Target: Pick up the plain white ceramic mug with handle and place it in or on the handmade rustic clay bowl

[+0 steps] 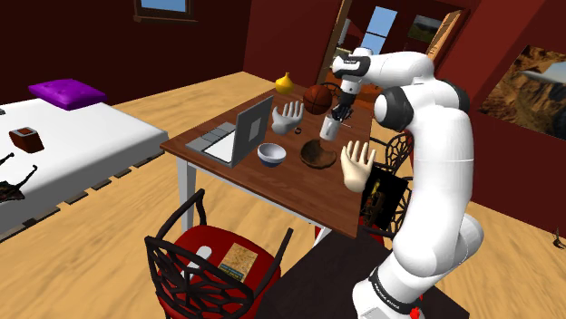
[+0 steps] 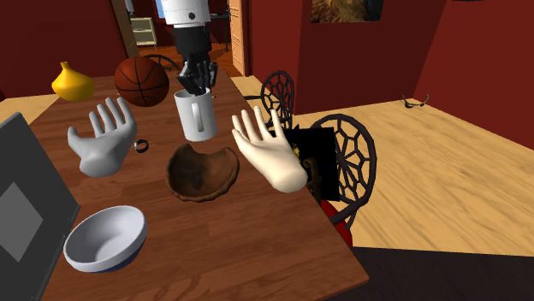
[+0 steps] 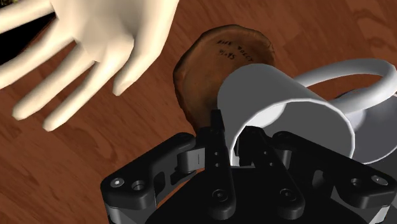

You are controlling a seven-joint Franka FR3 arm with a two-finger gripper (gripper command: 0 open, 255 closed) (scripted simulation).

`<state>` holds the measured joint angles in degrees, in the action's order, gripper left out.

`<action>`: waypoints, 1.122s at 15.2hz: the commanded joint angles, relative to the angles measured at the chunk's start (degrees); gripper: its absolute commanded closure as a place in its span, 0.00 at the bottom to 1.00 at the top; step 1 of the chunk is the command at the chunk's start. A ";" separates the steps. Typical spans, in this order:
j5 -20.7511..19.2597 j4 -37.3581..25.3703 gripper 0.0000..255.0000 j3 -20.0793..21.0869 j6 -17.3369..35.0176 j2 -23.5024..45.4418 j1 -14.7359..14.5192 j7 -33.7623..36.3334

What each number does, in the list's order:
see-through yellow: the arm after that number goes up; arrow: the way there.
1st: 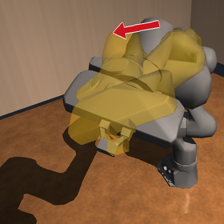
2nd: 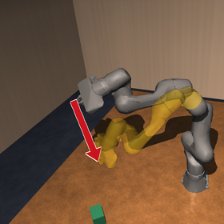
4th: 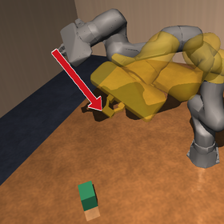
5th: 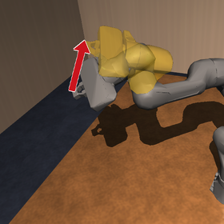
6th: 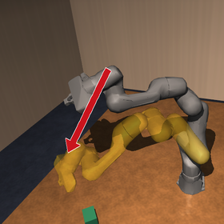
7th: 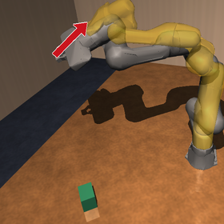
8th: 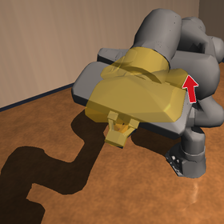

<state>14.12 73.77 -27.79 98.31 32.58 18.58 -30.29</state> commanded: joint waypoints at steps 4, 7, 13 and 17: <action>0.65 1.47 1.00 0.36 2.86 1.52 0.20 -0.44; 0.89 3.18 1.00 0.51 4.91 1.93 0.04 -0.65; 1.50 6.06 1.00 0.89 8.81 3.09 -0.12 -1.09; 1.82 7.13 1.00 1.09 10.46 3.74 -0.13 -1.30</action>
<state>15.85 80.83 -26.75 108.48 36.12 18.39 -31.51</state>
